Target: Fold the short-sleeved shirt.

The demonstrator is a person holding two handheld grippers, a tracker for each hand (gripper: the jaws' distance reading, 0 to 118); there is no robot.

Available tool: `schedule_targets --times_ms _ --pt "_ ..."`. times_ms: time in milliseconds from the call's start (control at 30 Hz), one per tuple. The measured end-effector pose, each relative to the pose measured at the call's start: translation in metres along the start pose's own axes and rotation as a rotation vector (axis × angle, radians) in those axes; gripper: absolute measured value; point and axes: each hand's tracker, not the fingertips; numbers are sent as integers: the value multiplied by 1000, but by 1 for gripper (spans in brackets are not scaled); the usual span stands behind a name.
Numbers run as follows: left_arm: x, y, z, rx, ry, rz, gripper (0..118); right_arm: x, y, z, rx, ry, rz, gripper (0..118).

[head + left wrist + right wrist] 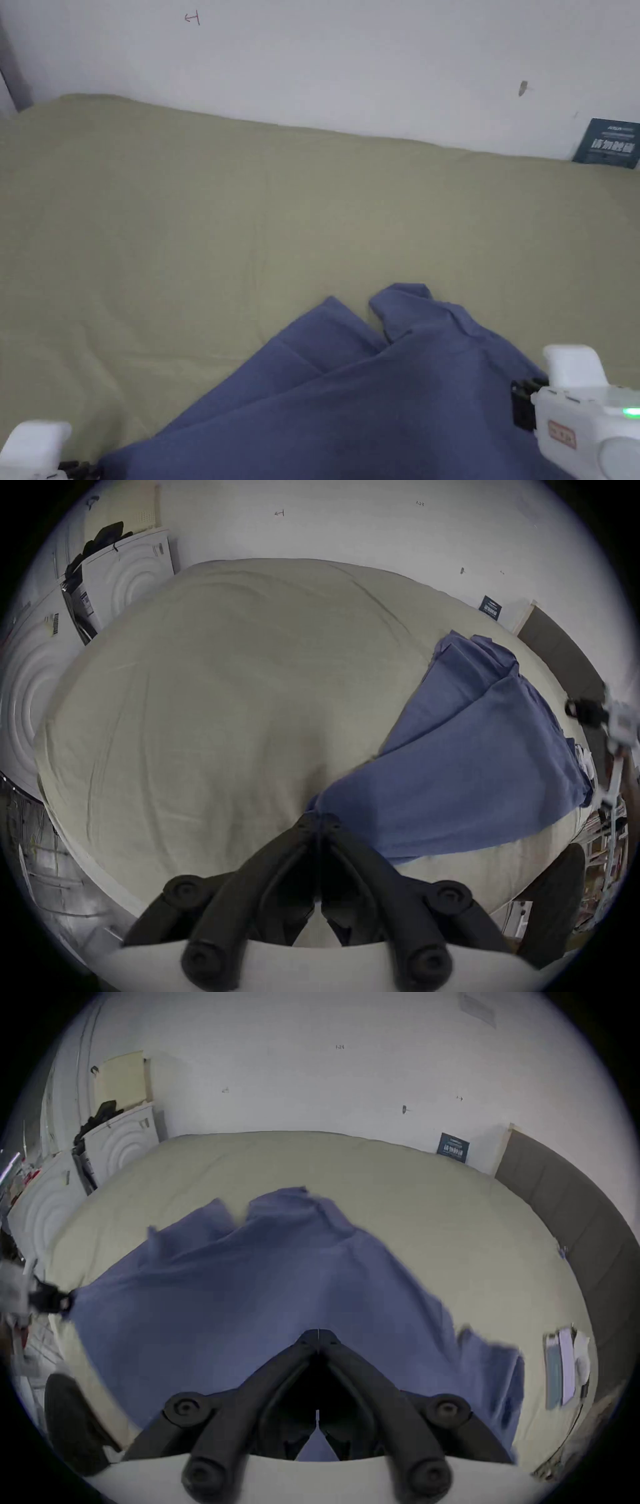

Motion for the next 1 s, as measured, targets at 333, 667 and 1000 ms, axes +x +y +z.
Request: schedule_targets --times_ms 333,667,1000 --pt "5 1 -2 -15 22 2 1 30 64 -115 -178 -48 134 100" --pt "8 3 -6 -25 34 5 2 28 60 -120 -238 21 138 19" --pt "22 15 32 82 51 35 2 24 86 26 -23 14 174 0"
